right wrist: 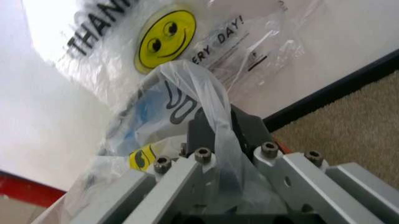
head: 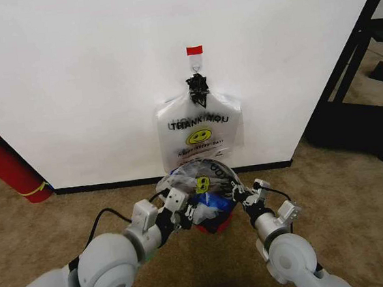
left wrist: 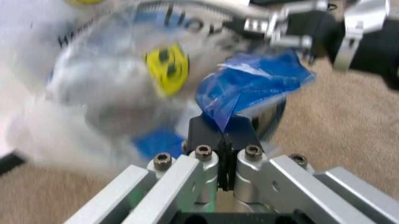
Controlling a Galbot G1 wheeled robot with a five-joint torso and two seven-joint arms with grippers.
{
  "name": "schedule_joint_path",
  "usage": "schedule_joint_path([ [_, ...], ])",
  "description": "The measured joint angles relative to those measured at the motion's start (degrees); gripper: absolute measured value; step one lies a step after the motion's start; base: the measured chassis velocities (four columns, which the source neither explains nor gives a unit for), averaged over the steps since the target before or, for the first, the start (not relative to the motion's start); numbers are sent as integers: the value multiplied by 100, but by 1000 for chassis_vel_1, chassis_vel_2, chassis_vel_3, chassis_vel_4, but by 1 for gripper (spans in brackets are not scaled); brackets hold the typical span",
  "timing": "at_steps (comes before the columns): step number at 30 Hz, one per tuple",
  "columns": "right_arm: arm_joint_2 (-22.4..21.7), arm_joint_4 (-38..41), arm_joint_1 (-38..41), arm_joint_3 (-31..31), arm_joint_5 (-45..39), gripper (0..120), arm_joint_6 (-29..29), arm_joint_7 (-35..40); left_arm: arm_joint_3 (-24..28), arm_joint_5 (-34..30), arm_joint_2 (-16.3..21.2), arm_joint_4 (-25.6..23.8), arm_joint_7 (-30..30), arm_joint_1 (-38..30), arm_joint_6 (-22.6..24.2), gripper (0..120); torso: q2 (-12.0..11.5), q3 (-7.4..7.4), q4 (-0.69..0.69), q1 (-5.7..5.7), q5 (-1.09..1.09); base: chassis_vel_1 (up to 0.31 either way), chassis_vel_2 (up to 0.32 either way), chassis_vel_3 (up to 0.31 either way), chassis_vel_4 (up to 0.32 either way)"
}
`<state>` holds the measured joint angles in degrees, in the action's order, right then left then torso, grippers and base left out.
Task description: Pick up the garbage bag from the wall and place it over the trash bin.
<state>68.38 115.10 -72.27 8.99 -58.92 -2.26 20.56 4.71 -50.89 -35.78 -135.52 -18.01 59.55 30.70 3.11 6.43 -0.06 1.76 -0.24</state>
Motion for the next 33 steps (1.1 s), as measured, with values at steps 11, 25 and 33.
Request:
schedule_joint_path([
  [11, 146, 110, 118, 37, -320, 1, -118, 295, -438, 845, -396, 27, 197, 1659, -362, 0, 0, 0, 1, 0, 1, 0, 0, 0, 0],
  [25, 326, 401, -44, 133, -684, 1, -316, 569, -151, 1715, -1081, 1053, 387, 1596, -676, 0, 0, 0, 0, 0, 1, 0, 0, 0, 0],
  [33, 307, 568, -237, 161, -723, 1, -363, 594, 38, 1854, -1311, 1592, 378, 1374, -756, 0, 0, 0, 0, 0, 1, 0, 0, 0, 0],
])
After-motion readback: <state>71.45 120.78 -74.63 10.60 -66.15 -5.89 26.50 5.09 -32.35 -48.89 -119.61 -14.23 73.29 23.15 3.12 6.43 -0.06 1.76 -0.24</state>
